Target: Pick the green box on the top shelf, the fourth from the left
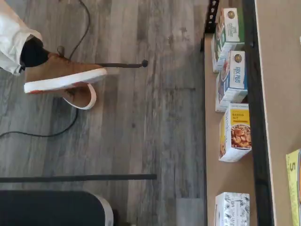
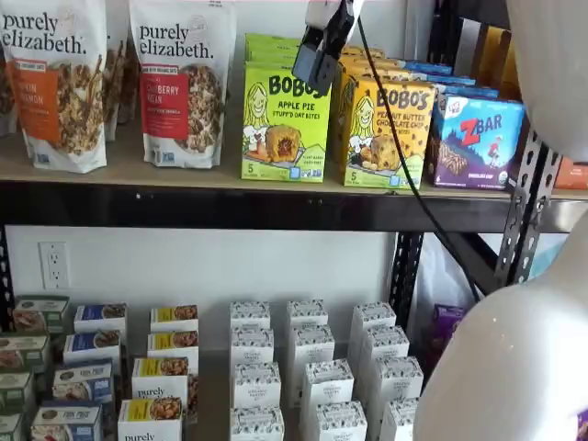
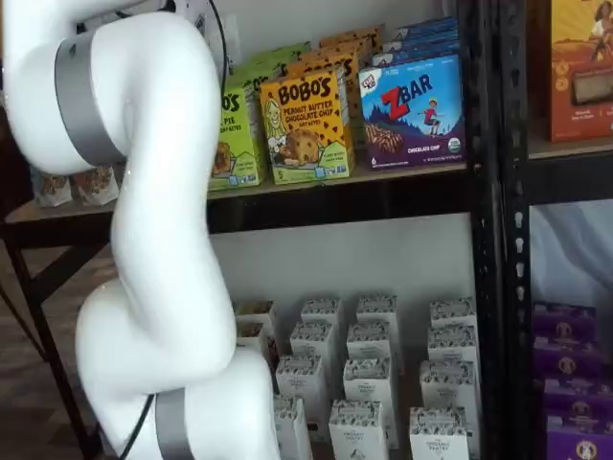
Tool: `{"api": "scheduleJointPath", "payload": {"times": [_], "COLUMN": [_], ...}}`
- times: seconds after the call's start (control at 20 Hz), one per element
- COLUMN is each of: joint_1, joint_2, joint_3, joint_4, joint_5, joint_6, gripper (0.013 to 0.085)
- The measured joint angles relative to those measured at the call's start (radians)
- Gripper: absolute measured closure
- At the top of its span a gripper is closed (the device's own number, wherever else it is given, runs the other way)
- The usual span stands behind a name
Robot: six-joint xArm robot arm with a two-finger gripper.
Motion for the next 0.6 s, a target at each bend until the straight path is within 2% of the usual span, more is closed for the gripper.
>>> {"api": "scheduleJointPath", "payload": {"times": [0.1,0.35,0.6], "joint_1": [-0.01,-0.038,-0.041], "joint_2": [-0.022,-0.033,-0.064], "joint_3": [0.028,0.039,0.083], "joint_4": [0.0,0.011,0.023], "joint_5": [-0.035,-0.046,-0.13], "joint_6": [-0.012,-0.036,-0.043], "gripper": [0.013,0.013,0.013]}}
